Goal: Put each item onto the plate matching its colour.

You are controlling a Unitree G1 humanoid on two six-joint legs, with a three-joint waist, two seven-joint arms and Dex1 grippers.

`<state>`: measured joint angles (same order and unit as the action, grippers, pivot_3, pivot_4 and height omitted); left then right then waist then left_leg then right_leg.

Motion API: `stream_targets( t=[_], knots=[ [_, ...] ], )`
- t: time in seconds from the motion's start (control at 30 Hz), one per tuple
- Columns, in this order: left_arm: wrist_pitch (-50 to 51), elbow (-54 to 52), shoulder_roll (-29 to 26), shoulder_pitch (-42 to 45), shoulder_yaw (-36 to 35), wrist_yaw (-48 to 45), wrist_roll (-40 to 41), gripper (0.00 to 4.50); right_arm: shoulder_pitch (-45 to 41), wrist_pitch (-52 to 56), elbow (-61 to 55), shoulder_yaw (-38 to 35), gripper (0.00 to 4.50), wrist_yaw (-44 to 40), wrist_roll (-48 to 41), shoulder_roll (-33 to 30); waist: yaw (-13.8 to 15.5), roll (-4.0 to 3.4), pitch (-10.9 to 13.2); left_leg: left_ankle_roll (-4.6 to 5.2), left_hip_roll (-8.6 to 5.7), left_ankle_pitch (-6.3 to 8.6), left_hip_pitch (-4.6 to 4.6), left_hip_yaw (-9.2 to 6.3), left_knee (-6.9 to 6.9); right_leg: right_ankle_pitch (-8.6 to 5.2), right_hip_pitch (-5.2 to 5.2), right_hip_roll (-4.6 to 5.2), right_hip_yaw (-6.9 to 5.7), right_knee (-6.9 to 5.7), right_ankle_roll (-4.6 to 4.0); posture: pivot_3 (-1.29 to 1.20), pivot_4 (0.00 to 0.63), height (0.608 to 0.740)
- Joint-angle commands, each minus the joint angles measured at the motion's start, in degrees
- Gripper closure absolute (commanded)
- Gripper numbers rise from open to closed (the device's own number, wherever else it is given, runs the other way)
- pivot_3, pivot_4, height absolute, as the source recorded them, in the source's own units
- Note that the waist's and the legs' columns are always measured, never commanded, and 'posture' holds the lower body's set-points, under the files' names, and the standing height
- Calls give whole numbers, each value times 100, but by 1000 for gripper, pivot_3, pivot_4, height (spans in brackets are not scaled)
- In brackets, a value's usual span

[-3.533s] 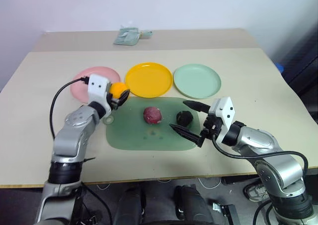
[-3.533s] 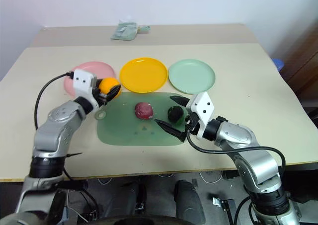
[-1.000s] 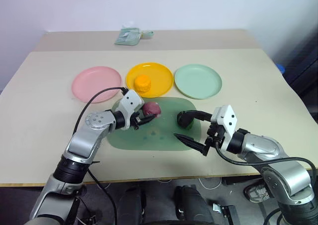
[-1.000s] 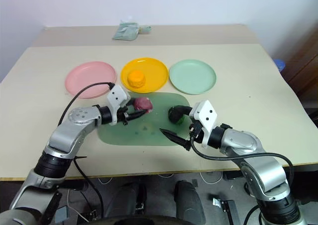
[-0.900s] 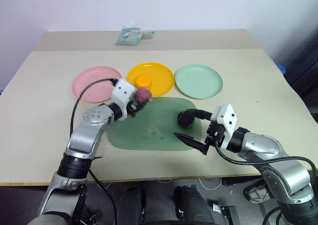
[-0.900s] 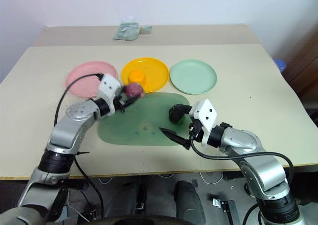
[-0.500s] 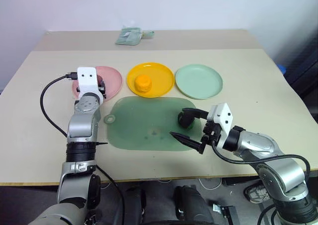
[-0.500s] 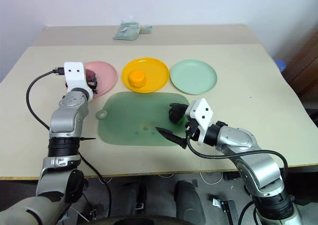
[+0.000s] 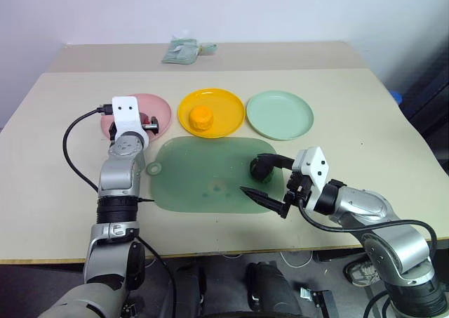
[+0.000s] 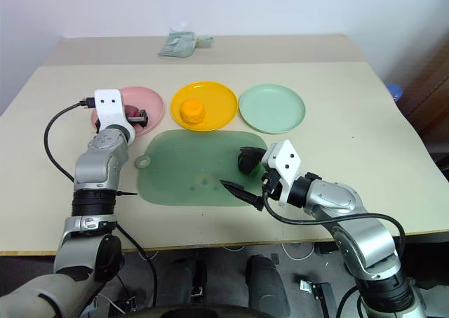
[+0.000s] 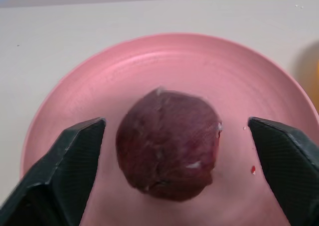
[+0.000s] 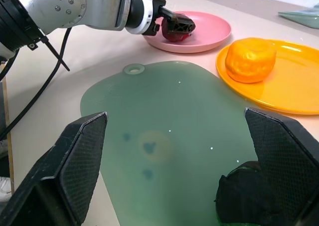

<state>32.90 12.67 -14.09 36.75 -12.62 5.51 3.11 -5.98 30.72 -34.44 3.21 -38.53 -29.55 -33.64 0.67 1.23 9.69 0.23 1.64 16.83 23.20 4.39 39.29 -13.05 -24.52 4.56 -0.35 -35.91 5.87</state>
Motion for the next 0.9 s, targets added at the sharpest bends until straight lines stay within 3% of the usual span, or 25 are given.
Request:
stream_targets(
  t=[0.03,0.27,0.47,0.57,0.9],
  knots=[
    [-491,-565,-38,3,-8,-412,242,34,-65,-122,-118,-52,0,11,9,49,0,0,0,0,0,0,0,0,0,0,0,0,0,0,0,0,150,740],
    [-968,-2114,-482,-917,914,-2823,1010,34,-250,-122,56,-101,0,122,102,112,-13,-1,-1,-1,2,0,-2,2,-1,-1,0,4,1,0,-3,0,150,740],
    [-1028,-3211,-1760,-2186,1567,-4885,1492,34,-374,65,397,-42,0,404,417,89,-125,-6,-3,-1,11,0,-8,2,-7,-12,-3,1,3,-5,-23,0,150,740],
    [-1100,-3481,-2032,-2553,1689,-5299,1618,34,-340,73,565,42,0,418,678,-16,-118,-6,-3,-2,14,0,-7,1,-6,-14,-4,4,3,-5,-26,0,150,740],
    [-1276,-3772,-2116,-3005,1963,-5530,1485,34,-410,28,911,180,0,545,1049,158,-129,-5,-3,-1,11,0,-5,0,-6,-14,-4,3,3,-3,-26,0,150,740]
  ],
)
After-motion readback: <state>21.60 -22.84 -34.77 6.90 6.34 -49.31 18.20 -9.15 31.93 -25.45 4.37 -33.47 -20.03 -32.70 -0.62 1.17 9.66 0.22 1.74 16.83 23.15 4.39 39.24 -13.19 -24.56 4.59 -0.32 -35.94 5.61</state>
